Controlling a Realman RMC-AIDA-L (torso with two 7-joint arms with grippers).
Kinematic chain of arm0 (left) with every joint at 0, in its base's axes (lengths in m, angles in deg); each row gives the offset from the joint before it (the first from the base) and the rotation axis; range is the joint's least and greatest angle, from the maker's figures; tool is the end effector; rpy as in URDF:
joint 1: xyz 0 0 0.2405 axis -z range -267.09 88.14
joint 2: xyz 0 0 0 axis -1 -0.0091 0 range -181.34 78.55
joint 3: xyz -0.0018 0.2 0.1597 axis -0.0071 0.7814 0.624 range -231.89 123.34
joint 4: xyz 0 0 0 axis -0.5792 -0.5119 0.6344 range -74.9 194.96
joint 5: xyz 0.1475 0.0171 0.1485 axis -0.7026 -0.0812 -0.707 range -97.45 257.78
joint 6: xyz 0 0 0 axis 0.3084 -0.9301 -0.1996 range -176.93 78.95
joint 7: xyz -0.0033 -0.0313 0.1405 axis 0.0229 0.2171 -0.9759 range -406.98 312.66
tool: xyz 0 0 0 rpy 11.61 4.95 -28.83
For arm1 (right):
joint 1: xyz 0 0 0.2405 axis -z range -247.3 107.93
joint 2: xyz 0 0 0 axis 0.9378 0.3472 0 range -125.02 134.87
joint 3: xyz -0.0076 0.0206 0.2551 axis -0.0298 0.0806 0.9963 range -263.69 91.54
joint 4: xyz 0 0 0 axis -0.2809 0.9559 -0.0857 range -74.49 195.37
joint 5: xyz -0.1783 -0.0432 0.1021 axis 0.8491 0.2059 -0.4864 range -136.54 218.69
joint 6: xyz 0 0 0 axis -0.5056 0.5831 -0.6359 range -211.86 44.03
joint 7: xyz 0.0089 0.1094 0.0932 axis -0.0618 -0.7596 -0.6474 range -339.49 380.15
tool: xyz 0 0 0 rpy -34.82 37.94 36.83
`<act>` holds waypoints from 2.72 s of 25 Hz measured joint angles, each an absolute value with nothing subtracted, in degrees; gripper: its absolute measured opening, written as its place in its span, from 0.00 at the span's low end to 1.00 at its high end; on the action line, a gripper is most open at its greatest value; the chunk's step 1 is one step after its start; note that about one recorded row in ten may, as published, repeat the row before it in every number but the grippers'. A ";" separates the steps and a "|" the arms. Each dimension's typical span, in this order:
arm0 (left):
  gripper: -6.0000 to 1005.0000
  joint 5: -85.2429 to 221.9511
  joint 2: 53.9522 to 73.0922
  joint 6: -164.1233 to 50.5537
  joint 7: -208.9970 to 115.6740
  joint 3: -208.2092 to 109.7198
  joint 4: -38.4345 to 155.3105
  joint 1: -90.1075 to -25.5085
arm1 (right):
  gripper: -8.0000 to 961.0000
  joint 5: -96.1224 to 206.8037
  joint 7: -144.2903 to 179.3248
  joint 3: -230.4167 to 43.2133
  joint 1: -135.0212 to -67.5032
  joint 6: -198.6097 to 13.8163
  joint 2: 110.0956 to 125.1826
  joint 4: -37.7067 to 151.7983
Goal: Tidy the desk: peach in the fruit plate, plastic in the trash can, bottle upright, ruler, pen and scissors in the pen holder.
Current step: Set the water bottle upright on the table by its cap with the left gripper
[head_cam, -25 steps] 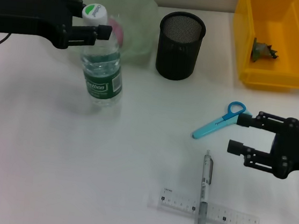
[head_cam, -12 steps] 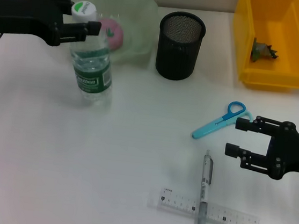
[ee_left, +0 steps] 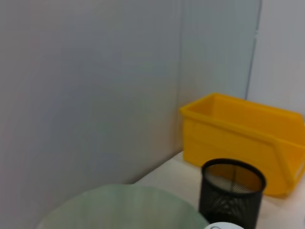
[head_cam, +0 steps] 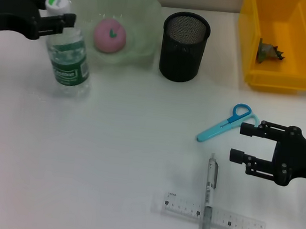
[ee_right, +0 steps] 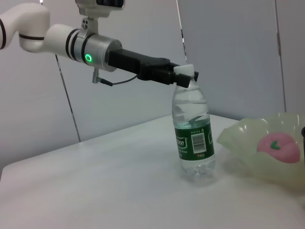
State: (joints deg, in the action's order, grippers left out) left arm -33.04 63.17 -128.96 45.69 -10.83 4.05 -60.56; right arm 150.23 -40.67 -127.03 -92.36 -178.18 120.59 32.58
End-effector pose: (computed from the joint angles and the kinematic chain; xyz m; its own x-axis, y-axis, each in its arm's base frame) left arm -0.2558 0.3779 0.0867 0.8560 0.2838 0.4321 0.4743 -0.7636 -0.4381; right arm 0.3052 0.2752 -0.0014 0.7958 -0.2404 -0.5558 -0.3886 -0.9066 -0.1643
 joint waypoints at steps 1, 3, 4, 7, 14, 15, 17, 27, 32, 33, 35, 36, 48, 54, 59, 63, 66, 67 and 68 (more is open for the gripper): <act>0.52 -33.04 63.17 -128.96 45.69 -10.83 4.05 -60.56 | 0.70 150.23 -40.67 -127.03 -92.36 -178.18 120.59 32.58; 0.52 -33.00 63.17 -127.94 45.70 -10.87 4.05 -61.09 | 0.70 150.24 -40.69 -127.03 -92.36 -178.19 120.59 32.58; 0.52 -32.88 63.20 -127.41 45.70 -10.89 4.05 -61.37 | 0.70 150.24 -40.70 -127.03 -92.36 -178.19 120.60 32.58; 0.53 -32.71 63.52 -126.18 45.70 -11.31 4.12 -61.84 | 0.70 150.24 -40.73 -127.03 -92.36 -178.20 120.69 32.58; 0.53 -32.60 64.17 -125.12 45.19 -13.34 4.88 -62.18 | 0.70 150.38 -40.61 -126.99 -92.43 -178.16 120.87 32.58; 0.53 -32.57 64.18 -125.11 45.19 -13.54 4.91 -62.19 | 0.70 150.39 -40.62 -126.99 -92.47 -178.18 120.86 32.58; 0.54 -32.57 64.18 -125.11 45.19 -13.54 4.91 -62.19 | 0.70 150.66 -40.67 -126.97 -92.66 -178.26 120.79 32.51; 0.55 -32.43 64.43 -123.87 44.23 -13.75 5.80 -62.09 | 0.70 151.03 -40.66 -127.03 -92.99 -178.27 120.79 32.33; 0.55 -32.43 64.49 -123.04 42.92 -13.69 7.23 -61.88 | 0.70 151.09 -40.71 -127.03 -93.06 -178.28 120.85 32.31; 0.55 -32.43 64.51 -122.99 42.85 -13.71 7.29 -61.85 | 0.70 151.10 -40.74 -127.03 -93.06 -178.31 120.83 32.31; 0.55 -32.42 64.56 -122.93 42.84 -13.67 7.30 -61.65 | 0.70 151.13 -40.78 -127.03 -93.07 -178.32 120.83 32.31; 0.55 -32.42 64.56 -122.93 42.84 -13.67 7.30 -61.65 | 0.70 151.16 -40.80 -127.03 -93.07 -178.31 120.84 32.31; 0.57 -31.94 64.63 -122.84 42.80 -13.64 7.30 -61.42 | 0.70 151.21 -40.94 -127.03 -92.98 -178.32 120.84 32.32; 0.57 -31.89 64.66 -122.80 42.58 -13.66 7.30 -61.46 | 0.70 151.20 -40.98 -127.02 -92.97 -178.33 120.80 32.32; 0.58 -31.89 64.70 -122.80 42.23 -13.67 7.30 -61.44 | 0.70 151.20 -41.43 -127.01 -92.97 -178.33 120.73 32.32; 0.58 -31.85 64.85 -122.74 42.22 -13.71 7.30 -61.44 | 0.70 151.20 -41.62 -127.03 -92.80 -178.33 120.67 32.32; 0.58 -31.67 64.86 -122.73 42.22 -13.73 7.29 -61.44 | 0.70 151.19 -41.66 -127.03 -92.71 -178.36 120.67 32.32; 0.58 -31.64 64.87 -122.73 42.24 -13.74 7.28 -61.44 | 0.70 151.19 -41.68 -127.03 -92.65 -178.37 120.67 32.32; 0.58 -31.64 64.88 -122.73 42.32 -13.75 7.28 -61.42 | 0.70 151.19 -41.69 -127.03 -92.58 -178.42 120.67 32.32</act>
